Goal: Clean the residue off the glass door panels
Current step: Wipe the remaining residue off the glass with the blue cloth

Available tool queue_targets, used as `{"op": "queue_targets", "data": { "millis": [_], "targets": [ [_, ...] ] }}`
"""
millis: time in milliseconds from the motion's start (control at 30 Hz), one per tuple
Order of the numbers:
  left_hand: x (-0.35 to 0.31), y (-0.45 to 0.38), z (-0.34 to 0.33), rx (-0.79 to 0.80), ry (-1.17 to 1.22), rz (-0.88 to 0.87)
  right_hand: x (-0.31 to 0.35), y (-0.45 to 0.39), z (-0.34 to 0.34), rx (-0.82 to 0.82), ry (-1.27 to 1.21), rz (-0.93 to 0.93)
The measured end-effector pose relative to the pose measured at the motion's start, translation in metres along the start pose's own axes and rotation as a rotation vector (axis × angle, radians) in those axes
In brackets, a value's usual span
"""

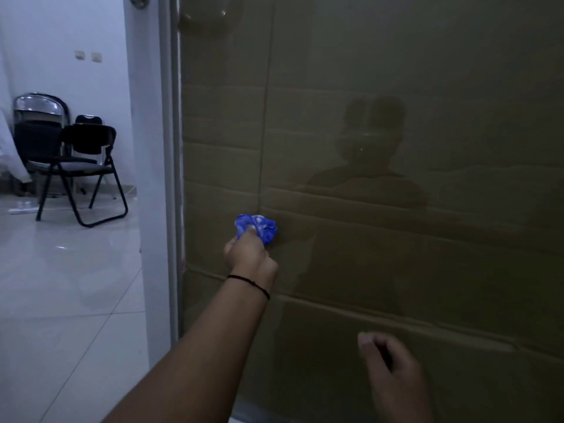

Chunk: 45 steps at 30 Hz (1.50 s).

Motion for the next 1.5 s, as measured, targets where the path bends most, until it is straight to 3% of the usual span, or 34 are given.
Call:
{"op": "queue_targets", "data": {
  "millis": [100,433,600,800,1033,1100,1233,1333,1500],
  "targets": [
    [-0.002,0.0,-0.003,0.024,-0.016,0.012,0.036,-0.01,-0.006,0.099,0.117,0.076],
    [-0.03,0.0,-0.031,0.095,-0.035,0.045,0.143,-0.046,-0.011,0.068,0.148,0.261],
    [-0.071,0.023,-0.074,0.304,0.09,0.092,0.183,-0.043,0.0,0.047,0.17,0.352],
    [-0.131,0.068,-0.097,0.505,0.253,0.149,0.185,-0.028,0.028,0.038,0.052,0.296],
    [-0.119,0.093,-0.036,0.607,-0.061,0.185,0.154,0.0,0.044,0.076,0.005,0.175],
    [-0.106,0.086,-0.01,0.564,-0.233,0.088,0.145,0.009,0.042,0.09,0.012,0.151],
    [-0.1,0.064,0.042,0.461,-0.75,-0.365,0.132,0.019,0.032,0.11,0.075,0.141],
    [-0.091,0.056,0.051,0.545,-1.08,-0.64,0.123,0.019,0.02,0.139,0.121,0.129],
    [-0.061,0.041,0.038,0.734,-1.459,-0.941,0.112,0.01,0.005,0.154,0.169,0.138]
  ]
}}
Point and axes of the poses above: each hand's wrist, its own y-axis away from the middle knuckle, its own z-axis out of the back of the hand, x = y × z, the point moved 8 cm from there along -y, towards the middle knuckle, and after that the axes turned 5 degrees about -z, right-handed, at the moved point
